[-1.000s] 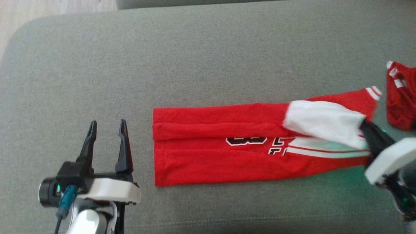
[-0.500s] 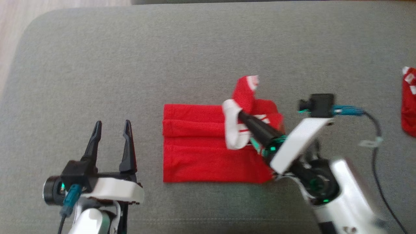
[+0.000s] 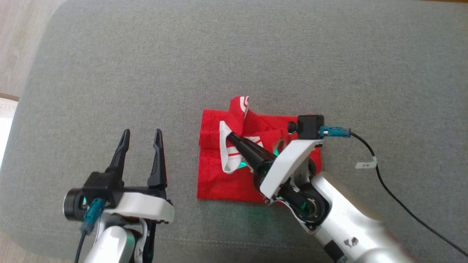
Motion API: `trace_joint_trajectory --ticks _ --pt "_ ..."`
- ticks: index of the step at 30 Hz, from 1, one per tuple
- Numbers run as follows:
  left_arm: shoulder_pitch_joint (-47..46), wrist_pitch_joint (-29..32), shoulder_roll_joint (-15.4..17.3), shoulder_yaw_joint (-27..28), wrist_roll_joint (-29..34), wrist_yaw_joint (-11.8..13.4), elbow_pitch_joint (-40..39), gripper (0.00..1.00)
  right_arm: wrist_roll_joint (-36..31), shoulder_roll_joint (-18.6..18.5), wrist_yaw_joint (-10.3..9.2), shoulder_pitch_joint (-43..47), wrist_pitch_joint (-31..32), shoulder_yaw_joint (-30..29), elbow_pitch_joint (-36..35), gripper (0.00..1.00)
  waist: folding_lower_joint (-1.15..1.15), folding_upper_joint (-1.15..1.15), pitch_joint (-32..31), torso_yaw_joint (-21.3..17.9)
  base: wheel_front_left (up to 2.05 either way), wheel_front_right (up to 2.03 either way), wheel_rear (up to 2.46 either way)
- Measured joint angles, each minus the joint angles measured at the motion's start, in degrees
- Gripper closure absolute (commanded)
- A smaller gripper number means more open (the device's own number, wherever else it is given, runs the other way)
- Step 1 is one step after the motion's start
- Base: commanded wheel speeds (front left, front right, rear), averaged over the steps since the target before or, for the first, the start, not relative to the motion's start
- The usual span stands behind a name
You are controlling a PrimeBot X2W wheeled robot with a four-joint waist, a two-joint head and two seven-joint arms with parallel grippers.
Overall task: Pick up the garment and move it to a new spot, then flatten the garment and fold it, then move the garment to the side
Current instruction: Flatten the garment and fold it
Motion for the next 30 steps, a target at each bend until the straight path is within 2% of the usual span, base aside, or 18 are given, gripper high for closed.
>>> trace_joint_trajectory --ticks 1,2,8,11,14,18,19,22,27,30 --pt "-0.01 0.00 -0.07 0.00 0.00 -0.16 0.02 0.00 0.53 0.00 0.00 -0.76 -0.86 1.03 0.99 0.35 0.00 0.00 0.00 0.01 0.00 0.00 0.00" --pt "-0.02 0.00 -0.12 0.00 0.00 -0.18 0.03 0.00 1.23 -0.02 0.00 -1.34 -1.60 1.92 1.72 0.00 0.00 0.00 0.03 0.01 0.00 0.00 0.00" --pt "-0.05 0.00 -0.25 0.35 0.57 -0.20 0.08 0.00 2.32 -0.02 0.00 -4.92 -9.65 5.30 2.52 0.00 0.00 0.00 0.42 -0.80 0.00 0.00 0.00" --pt "-0.05 0.00 -0.27 0.58 0.58 -0.20 0.08 0.00 -1.22 -0.33 0.00 -7.10 -14.83 5.11 1.07 0.00 0.00 0.00 0.45 -1.44 0.00 0.00 0.00" --pt "-0.02 0.00 -0.25 0.92 0.83 -0.20 0.07 0.00 -7.43 -2.72 0.00 -8.43 -19.51 3.49 -1.29 0.00 0.00 0.00 0.22 -2.28 0.00 0.00 0.00" --pt "0.04 0.00 -0.18 2.16 1.04 -0.15 -0.08 0.00 -15.74 -8.24 0.00 -7.28 -22.12 -3.69 -2.80 0.00 0.00 0.00 -0.32 -3.59 0.00 0.00 0.00" --pt "0.04 0.00 -0.18 2.16 1.04 -0.15 -0.08 0.00 -15.74 -8.24 0.00 -7.28 -22.12 -3.69 -2.80 0.00 0.00 0.00 -0.32 -3.59 0.00 0.00 0.00" --pt "0.18 0.00 0.03 2.44 1.25 -0.13 -0.32 0.00 -21.24 -11.18 0.00 -3.44 -22.79 -11.39 -5.05 0.00 0.00 0.00 -0.75 -4.63 0.00 0.00 0.00" --pt "0.40 0.00 0.78 3.19 1.64 0.44 -0.79 0.00 -31.89 -13.07 0.00 8.00 -22.01 -24.71 -9.94 0.00 0.00 0.00 -1.41 -6.58 0.00 0.00 0.00" --pt "1.13 0.01 1.53 4.13 1.67 0.91 -1.25 0.00 -36.96 -12.62 0.00 14.62 -19.63 -31.81 -14.34 0.00 0.00 0.00 -1.91 -7.74 0.00 0.00 0.00"
